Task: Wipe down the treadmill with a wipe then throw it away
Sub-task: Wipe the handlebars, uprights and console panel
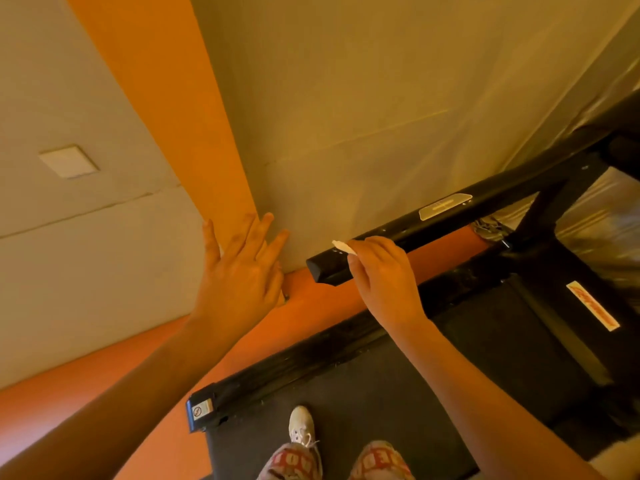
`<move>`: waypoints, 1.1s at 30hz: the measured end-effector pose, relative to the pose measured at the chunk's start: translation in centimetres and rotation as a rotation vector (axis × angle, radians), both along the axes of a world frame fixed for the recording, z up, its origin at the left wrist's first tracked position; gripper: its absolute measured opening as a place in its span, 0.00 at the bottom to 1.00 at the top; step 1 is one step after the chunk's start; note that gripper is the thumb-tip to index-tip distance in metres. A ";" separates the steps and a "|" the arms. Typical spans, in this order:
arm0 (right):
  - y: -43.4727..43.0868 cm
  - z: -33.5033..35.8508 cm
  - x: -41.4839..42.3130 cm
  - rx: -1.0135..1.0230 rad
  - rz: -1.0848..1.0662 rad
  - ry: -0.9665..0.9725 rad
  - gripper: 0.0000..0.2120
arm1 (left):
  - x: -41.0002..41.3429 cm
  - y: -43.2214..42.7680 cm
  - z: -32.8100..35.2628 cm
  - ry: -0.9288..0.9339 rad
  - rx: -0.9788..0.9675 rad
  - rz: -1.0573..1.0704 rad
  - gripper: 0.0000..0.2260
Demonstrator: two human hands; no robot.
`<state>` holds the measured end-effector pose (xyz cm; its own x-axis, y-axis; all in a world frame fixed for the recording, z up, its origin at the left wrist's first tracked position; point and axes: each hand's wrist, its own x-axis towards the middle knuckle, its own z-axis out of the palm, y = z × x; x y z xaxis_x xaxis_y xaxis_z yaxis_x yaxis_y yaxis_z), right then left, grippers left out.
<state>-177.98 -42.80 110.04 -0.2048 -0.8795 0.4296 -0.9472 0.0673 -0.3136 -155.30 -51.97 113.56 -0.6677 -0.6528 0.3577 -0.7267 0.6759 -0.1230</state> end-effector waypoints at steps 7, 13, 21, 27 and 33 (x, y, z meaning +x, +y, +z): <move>-4.1 -1.1 -1.7 0.240 0.009 -0.145 0.14 | -0.8 -2.4 -1.9 -0.007 0.097 0.042 0.23; -8.1 -1.8 -4.5 0.429 0.087 -0.249 0.15 | -4.1 -2.3 -3.2 0.003 0.129 0.108 0.25; -10.6 -2.7 -6.8 0.534 0.257 -0.282 0.14 | -8.9 0.4 -4.6 -0.031 0.164 0.252 0.26; -10.0 -3.4 -7.6 0.495 0.354 -0.127 0.14 | -11.6 2.2 -7.2 -0.052 0.242 0.282 0.29; -9.5 -4.2 -7.8 0.448 0.325 -0.050 0.16 | -12.5 3.1 -9.3 -0.088 0.252 0.264 0.29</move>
